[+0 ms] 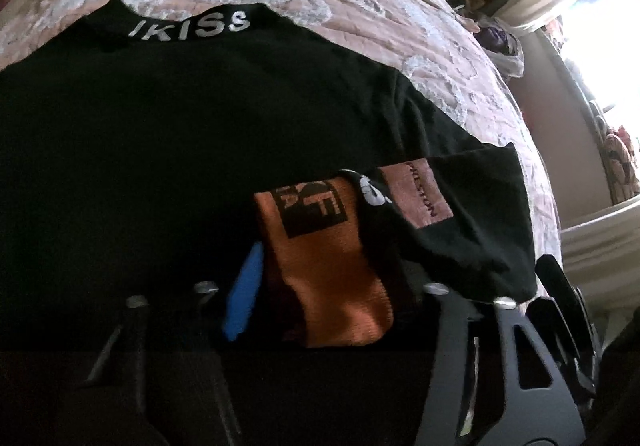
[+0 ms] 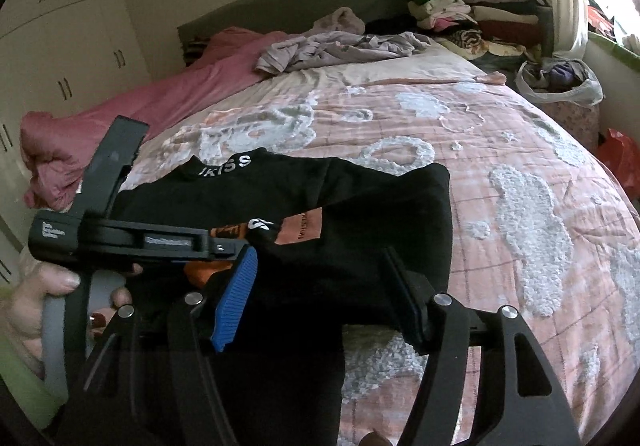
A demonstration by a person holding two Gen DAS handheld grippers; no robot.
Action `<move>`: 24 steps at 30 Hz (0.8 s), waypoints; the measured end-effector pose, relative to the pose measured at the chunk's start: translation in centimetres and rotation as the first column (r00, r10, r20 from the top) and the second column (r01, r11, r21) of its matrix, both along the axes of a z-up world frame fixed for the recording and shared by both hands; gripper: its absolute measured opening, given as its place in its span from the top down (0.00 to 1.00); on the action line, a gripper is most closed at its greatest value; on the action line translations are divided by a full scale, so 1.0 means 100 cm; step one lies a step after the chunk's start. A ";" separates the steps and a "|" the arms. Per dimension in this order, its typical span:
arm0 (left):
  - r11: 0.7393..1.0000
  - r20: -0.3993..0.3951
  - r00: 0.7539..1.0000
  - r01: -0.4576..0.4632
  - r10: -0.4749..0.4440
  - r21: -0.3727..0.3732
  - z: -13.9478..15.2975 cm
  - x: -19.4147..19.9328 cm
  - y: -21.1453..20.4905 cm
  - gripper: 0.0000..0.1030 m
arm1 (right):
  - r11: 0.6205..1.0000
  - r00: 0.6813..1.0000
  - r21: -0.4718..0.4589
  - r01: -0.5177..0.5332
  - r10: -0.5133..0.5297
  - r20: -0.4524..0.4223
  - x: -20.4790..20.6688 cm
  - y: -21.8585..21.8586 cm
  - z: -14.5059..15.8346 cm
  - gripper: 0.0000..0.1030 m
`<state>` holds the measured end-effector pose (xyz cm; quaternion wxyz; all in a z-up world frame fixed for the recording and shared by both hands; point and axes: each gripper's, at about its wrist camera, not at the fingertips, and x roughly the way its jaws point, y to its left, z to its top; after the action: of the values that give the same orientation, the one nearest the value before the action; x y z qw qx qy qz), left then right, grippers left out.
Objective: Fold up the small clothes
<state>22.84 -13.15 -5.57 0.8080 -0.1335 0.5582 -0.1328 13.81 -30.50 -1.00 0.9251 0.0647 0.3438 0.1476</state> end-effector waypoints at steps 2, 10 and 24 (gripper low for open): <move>1.000 0.018 1.000 0.016 -0.016 -0.011 0.001 -0.002 -0.004 0.90 | 1.000 1.000 -0.002 -0.003 0.003 -0.004 0.001 0.002 -0.002 0.40; 0.998 0.175 0.984 0.038 -0.045 0.044 0.040 -0.014 0.003 0.94 | 1.000 1.000 -0.016 -0.013 0.014 0.010 0.000 0.009 -0.002 0.40; 0.992 0.284 0.956 -0.093 0.066 0.082 0.090 -0.020 0.088 0.94 | 0.999 0.999 -0.010 0.030 -0.030 0.044 -0.005 0.007 0.005 0.40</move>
<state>20.82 -4.34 3.39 0.8892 -0.0972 0.4377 -0.0911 13.32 -29.79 -0.51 0.9348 0.0617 0.3232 0.1333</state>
